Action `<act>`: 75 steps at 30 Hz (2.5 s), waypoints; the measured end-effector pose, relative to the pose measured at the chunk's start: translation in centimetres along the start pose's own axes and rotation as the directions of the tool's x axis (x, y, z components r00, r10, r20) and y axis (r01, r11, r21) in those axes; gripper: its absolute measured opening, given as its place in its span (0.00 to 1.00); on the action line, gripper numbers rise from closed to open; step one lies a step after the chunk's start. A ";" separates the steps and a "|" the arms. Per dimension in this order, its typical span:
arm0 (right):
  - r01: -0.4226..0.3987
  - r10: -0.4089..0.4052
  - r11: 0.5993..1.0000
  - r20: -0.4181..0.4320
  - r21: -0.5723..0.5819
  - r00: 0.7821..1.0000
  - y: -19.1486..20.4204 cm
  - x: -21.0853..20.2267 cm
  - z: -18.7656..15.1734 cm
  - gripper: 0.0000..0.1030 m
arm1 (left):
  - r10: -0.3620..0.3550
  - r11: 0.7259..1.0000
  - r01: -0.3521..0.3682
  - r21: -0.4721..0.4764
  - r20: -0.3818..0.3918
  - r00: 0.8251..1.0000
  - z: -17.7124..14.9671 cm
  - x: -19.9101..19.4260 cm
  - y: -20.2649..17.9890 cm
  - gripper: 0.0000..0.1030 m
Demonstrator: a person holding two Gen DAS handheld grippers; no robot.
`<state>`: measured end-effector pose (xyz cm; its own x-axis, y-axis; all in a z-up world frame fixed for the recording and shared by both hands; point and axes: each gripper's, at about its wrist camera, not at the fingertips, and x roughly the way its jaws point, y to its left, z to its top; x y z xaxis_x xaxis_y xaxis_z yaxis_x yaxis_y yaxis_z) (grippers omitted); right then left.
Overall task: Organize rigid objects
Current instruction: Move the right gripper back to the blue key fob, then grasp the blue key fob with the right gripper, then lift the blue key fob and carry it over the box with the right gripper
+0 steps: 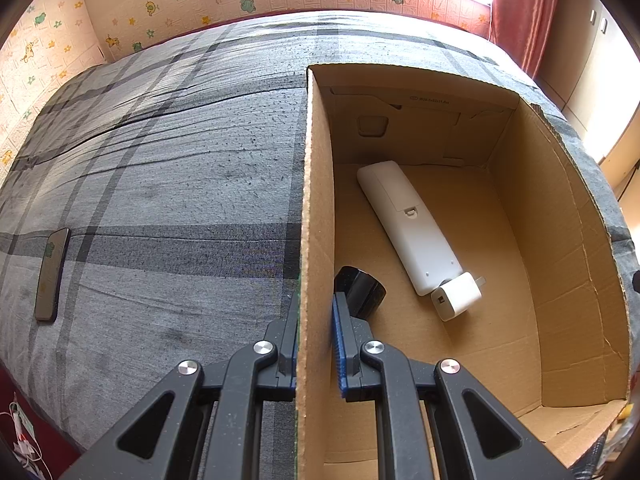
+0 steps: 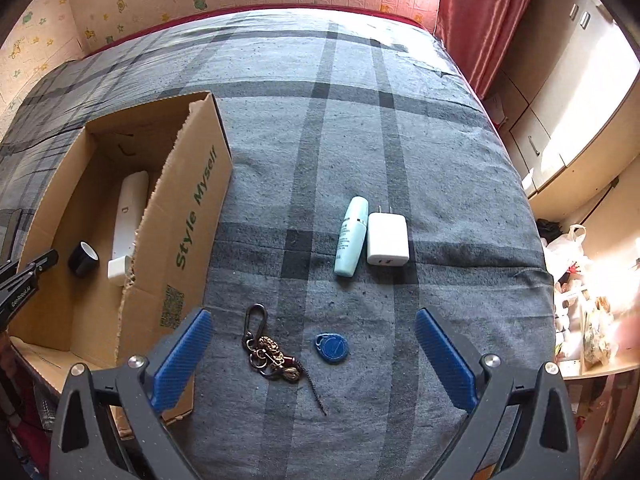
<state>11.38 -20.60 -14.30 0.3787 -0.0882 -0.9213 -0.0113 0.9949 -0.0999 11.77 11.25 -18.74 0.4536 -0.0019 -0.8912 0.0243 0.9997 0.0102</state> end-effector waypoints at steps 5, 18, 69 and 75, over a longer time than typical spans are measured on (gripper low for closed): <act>-0.002 0.005 0.998 -0.045 0.070 0.999 -1.5 2.6 -1.4 1.00 | 0.003 1.000 -0.003 0.003 -0.002 1.000 0.0 0.0 -0.1 0.13; 0.001 0.021 0.981 -0.109 0.192 0.994 -3.0 8.4 -3.3 1.00 | 0.005 1.000 -0.005 -0.001 -0.003 1.000 0.0 0.2 -0.1 0.13; -0.034 0.032 0.996 0.022 0.082 0.999 -0.2 -0.4 -0.4 0.33 | 0.008 1.000 -0.008 -0.002 -0.003 1.000 0.1 0.1 -0.3 0.13; -0.058 0.055 0.998 0.066 0.039 0.996 1.2 -2.7 1.3 0.33 | 0.008 1.000 -0.008 -0.003 -0.003 1.000 0.1 0.1 -0.4 0.13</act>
<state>11.55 -19.10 -11.47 0.4379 -0.0299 -0.8985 0.0027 0.9995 -0.0320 11.93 10.88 -18.78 0.4507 0.0064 -0.8926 0.0182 0.9997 0.0164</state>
